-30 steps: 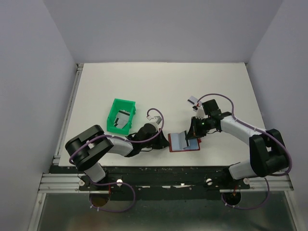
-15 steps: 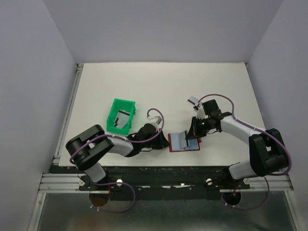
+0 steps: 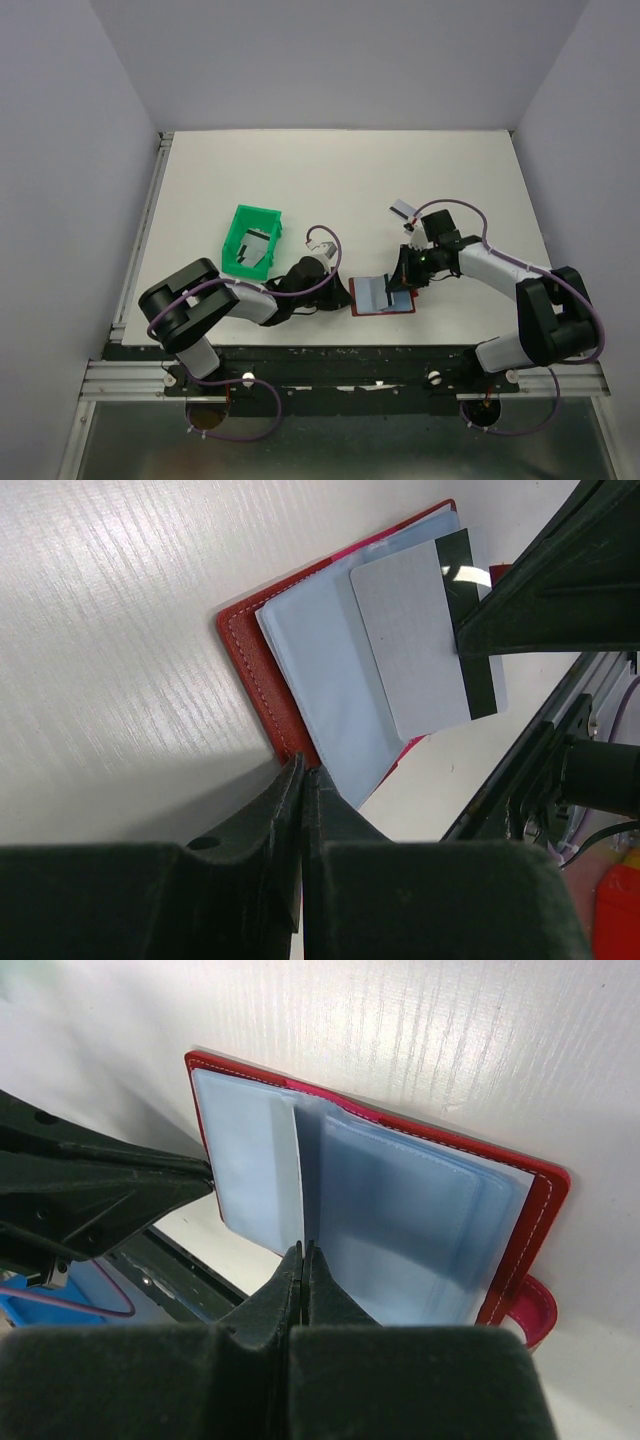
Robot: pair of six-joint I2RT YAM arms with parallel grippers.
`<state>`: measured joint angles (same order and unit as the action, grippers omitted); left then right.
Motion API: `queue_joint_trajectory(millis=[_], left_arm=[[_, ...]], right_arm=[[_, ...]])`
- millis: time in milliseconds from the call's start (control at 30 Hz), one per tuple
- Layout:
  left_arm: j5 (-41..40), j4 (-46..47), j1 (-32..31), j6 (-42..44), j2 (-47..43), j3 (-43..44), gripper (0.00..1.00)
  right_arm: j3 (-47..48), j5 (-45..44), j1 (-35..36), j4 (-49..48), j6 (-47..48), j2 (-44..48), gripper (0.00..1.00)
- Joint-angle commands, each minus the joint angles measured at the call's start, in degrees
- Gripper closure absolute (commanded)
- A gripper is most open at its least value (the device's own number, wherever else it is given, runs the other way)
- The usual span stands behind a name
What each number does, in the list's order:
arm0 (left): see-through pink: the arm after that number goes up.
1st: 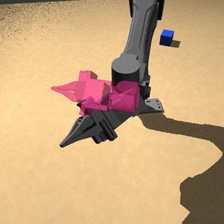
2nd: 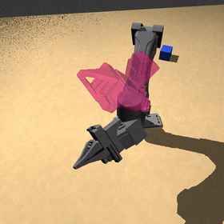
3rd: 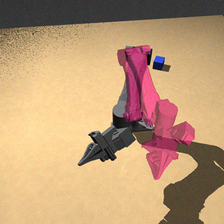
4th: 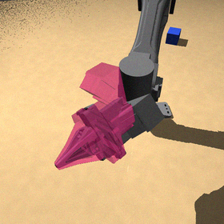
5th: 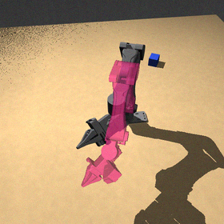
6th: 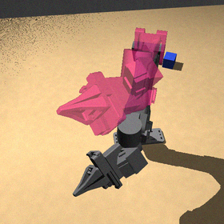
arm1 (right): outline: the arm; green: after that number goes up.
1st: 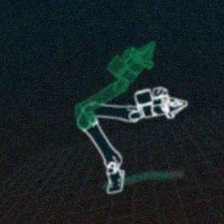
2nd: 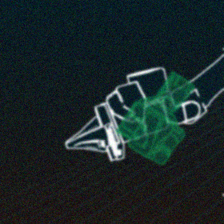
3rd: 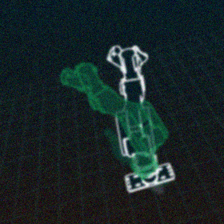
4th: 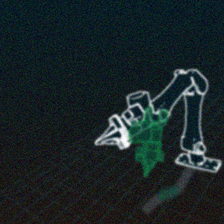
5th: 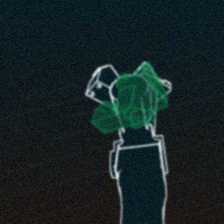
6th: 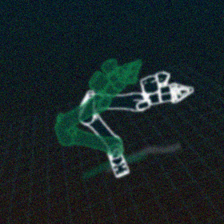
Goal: Put the credit cards into the card holder
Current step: Insert the credit card into the card holder.
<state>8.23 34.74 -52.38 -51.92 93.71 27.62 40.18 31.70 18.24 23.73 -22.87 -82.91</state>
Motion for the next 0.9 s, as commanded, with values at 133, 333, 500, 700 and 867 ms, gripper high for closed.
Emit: queue_joint_trajectory(millis=[133,333,500,700,867], left_arm=[[1.3,1.1,0.3,-0.1,1.2,0.9,0.85],[1.5,1.1,0.3,-0.1,1.6,1.1,0.85],[1.6,1.4,0.3,-0.2,1.7,1.1,0.85],[1.8,1.9,0.3,-0.5,2.3,0.9,0.85],[1.9,2.0,0.3,-0.5,2.3,0.9,0.85]], right_arm=[[-2.0,2.7,-0.2,-3.7,-2.2,-2.2,0.99],[-2.7,3.8,-0.2,-5.2,-2.9,-2.2,0.99],[-3.3,5.3,-0.2,-6.6,-2.9,-2.8,0.99],[-3.6,5.6,-0.2,-7.1,-3.2,-2.9,0.99],[-3.8,5.8,-0.4,-7.6,-4.1,-3.2,0.99]])
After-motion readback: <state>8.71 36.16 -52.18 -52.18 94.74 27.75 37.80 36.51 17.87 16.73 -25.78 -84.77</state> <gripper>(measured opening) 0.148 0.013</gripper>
